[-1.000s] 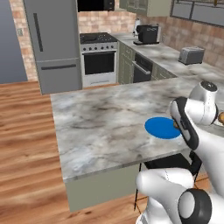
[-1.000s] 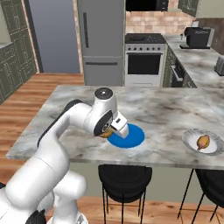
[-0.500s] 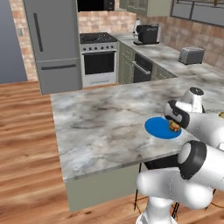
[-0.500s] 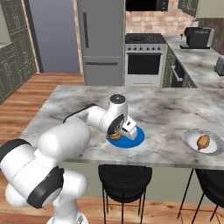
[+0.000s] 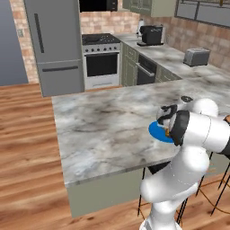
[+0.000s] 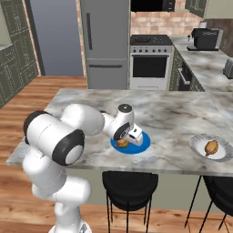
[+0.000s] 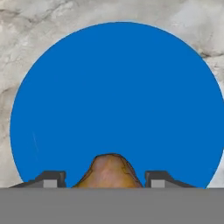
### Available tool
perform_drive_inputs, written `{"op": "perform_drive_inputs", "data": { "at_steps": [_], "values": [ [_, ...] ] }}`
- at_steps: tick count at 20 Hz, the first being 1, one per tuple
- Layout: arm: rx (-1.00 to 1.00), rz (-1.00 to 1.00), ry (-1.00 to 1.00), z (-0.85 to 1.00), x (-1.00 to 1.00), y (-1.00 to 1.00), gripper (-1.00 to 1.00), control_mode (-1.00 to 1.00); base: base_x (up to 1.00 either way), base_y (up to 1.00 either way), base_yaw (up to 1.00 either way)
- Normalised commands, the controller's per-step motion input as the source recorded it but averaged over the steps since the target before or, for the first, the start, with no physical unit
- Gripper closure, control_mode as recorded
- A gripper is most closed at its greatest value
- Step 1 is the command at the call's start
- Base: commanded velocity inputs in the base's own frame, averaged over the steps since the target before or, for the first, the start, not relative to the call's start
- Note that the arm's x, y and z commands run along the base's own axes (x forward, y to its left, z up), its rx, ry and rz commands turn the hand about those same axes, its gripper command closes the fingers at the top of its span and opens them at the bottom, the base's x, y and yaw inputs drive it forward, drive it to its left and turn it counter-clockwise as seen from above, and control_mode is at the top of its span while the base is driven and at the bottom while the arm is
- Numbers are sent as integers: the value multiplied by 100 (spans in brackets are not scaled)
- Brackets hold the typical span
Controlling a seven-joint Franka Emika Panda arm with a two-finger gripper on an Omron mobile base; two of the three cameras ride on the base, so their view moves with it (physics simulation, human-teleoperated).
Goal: Take the chicken drumsticks from the pan and place one on each plate on the dining counter.
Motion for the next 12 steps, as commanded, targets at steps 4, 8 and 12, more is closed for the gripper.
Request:
{"op": "perform_drive_inputs", "data": {
  "at_steps": [4, 8, 12],
  "values": [
    [0, 10, 1, -50, 52, -2, 100, -100, 0, 0, 0],
    [0, 11, 0, -44, 46, -8, 100, -100, 0, 0, 0],
    [0, 10, 0, -34, 44, -9, 100, -100, 0, 0, 0]
  ]
}}
